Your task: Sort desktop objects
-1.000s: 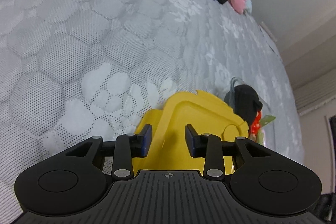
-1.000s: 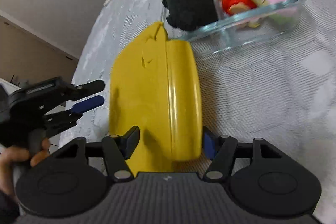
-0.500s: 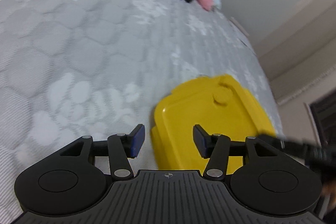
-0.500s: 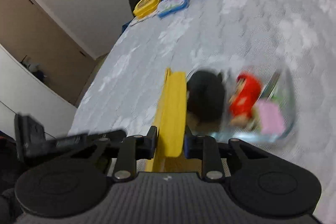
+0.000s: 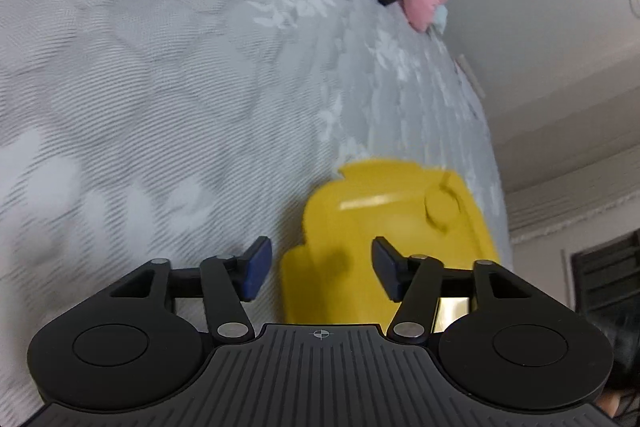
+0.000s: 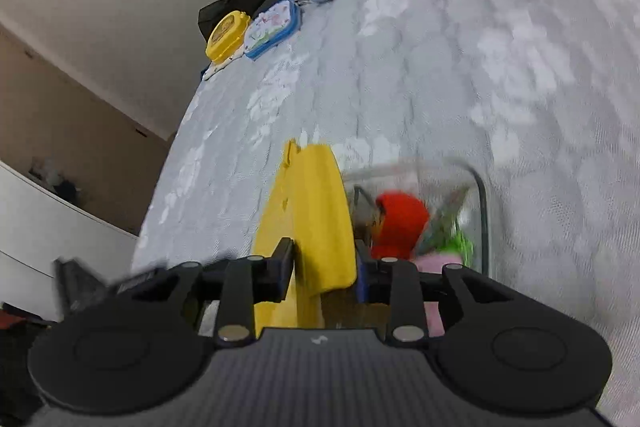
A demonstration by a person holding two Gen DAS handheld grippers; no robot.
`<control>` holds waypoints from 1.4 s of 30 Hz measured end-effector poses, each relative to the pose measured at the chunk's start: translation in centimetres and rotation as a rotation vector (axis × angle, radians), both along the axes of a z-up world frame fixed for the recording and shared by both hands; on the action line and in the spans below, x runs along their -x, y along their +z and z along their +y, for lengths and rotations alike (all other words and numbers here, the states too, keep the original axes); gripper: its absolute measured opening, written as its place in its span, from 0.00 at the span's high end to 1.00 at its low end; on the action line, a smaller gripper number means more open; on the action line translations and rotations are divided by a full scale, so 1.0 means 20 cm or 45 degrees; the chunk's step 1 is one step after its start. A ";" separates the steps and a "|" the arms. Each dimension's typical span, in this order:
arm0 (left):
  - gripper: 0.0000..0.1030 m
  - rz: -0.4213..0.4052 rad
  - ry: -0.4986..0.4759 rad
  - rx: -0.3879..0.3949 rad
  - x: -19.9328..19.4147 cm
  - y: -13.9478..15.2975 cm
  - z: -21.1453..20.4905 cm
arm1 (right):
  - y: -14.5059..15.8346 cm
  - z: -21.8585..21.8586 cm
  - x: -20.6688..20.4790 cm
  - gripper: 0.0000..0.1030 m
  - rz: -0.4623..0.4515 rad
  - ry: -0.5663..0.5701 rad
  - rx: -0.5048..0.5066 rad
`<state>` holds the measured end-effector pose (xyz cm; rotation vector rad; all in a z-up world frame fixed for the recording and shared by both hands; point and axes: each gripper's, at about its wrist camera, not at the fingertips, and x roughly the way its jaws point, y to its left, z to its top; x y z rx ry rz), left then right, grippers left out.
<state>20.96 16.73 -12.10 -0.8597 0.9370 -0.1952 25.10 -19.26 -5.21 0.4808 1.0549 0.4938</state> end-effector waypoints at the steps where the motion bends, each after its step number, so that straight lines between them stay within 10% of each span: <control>1: 0.36 -0.015 -0.032 -0.021 -0.03 -0.01 -0.02 | -0.01 -0.02 0.02 0.68 0.010 0.005 -0.010; 6: 0.47 -0.049 -0.159 0.006 -0.09 -0.03 -0.06 | -0.06 -0.10 0.05 0.63 0.045 0.007 0.003; 9: 0.78 -0.094 -0.159 -0.076 -0.04 0.04 -0.05 | -0.08 -0.09 0.03 0.58 0.037 -0.018 0.062; 14: 0.82 -0.079 -0.143 -0.004 0.06 0.07 -0.01 | 0.01 -0.05 0.13 0.58 -0.181 -0.236 0.301; 18: 0.82 -0.066 -0.173 -0.004 0.05 0.06 -0.05 | 0.12 -0.11 0.48 0.27 -0.392 -0.538 0.360; 22: 0.82 -0.055 -0.185 0.015 0.05 0.05 -0.06 | -0.01 -0.08 0.79 0.26 -0.230 -0.601 0.202; 30: 0.82 -0.048 -0.180 0.019 0.04 0.04 -0.05 | -0.40 0.11 0.80 0.39 0.252 -0.666 -0.129; 38: 0.71 -0.035 -0.212 -0.017 0.07 0.08 -0.05 | -0.19 0.01 0.69 0.70 -0.063 -0.729 0.170; 42: 0.66 -0.038 -0.283 -0.034 0.07 0.07 -0.11 | -0.08 -0.03 0.58 0.70 -0.251 -0.703 0.341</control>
